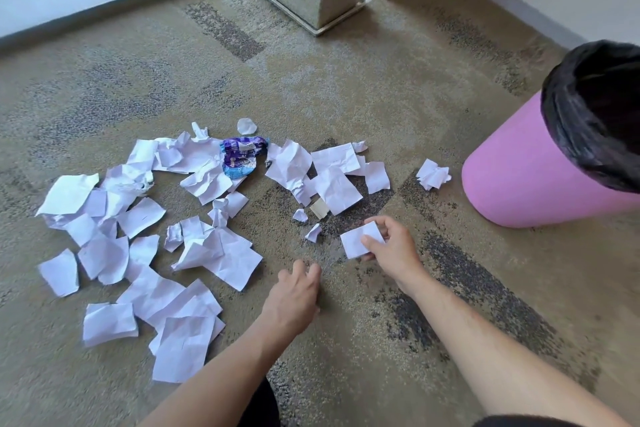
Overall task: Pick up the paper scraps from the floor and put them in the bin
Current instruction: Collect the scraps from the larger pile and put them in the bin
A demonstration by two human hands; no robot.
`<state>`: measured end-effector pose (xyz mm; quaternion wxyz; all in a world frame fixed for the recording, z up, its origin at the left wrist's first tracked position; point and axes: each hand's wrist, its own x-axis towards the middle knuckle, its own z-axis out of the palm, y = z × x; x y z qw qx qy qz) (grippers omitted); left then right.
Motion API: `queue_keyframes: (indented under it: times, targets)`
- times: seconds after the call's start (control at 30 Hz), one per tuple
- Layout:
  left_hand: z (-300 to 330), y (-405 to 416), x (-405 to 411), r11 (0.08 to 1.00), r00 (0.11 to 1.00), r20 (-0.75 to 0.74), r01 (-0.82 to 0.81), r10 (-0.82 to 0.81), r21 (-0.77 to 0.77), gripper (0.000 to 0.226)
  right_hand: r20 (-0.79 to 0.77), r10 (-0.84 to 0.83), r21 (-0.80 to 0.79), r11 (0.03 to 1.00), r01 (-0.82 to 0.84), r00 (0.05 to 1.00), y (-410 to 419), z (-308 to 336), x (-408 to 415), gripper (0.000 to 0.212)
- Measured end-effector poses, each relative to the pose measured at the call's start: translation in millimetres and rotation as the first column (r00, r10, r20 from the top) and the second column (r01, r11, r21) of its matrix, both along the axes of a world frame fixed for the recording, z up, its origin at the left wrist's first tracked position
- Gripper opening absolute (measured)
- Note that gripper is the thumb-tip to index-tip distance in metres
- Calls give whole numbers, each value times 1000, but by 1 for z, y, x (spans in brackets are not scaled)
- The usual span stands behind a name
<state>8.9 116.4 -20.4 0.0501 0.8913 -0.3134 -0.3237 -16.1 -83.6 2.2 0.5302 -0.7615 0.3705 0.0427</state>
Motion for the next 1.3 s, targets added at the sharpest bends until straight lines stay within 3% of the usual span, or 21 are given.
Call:
queue_keyframes:
  times: [0.07,0.13,0.23,0.33,0.4,0.53,0.63,0.77,0.93,1.03,1.13,1.2,1.3]
  targets:
    - [-1,2,-1,999,999,29,29,-28,-39,28,3,-18,12,1000,18,1000,4,1,-3,24]
    - [-3,6,2,997,1000,10,28,-27,-69,23,4,1,24,1000,-1,1000,6,3,-6,24]
    - [-1,6,13,979,990,-98,-120,105,-162,9,6,32,24,999,-32,999,0,8,-8,23]
    - [6,1,35,886,921,-217,-376,324,-272,11,41,20,15,1000,-21,999,-13,9,1,25]
    - [14,-4,53,818,885,-224,-464,408,-341,13,60,2,-27,1000,-1,998,-21,8,12,28]
    - [26,-23,87,767,874,-236,-486,425,-419,13,66,-42,-67,997,46,997,-33,-4,41,23]
    - [28,-37,114,787,897,-210,-441,388,-431,11,53,1,-135,991,6,999,-41,-10,68,27]
    - [19,-44,149,880,950,49,-266,309,-393,33,33,173,-257,953,-159,984,-49,-15,97,41]
    - [10,-45,186,871,865,320,-229,387,-434,57,103,64,-675,737,23,993,-89,-33,93,38]
    - [1,-45,207,873,846,307,-316,437,-372,70,29,-68,-749,660,67,997,-125,-47,84,54]
    - [-11,-45,218,861,863,188,-399,469,-314,80,-191,-76,-717,691,-86,979,-143,-62,80,68]
    - [-20,-45,220,882,872,185,-408,453,-236,87,-273,-56,-708,688,-161,960,-143,-69,82,71]
    - [-23,-47,215,910,895,199,-362,400,-202,90,-216,21,-699,695,-169,976,-131,-71,90,64]
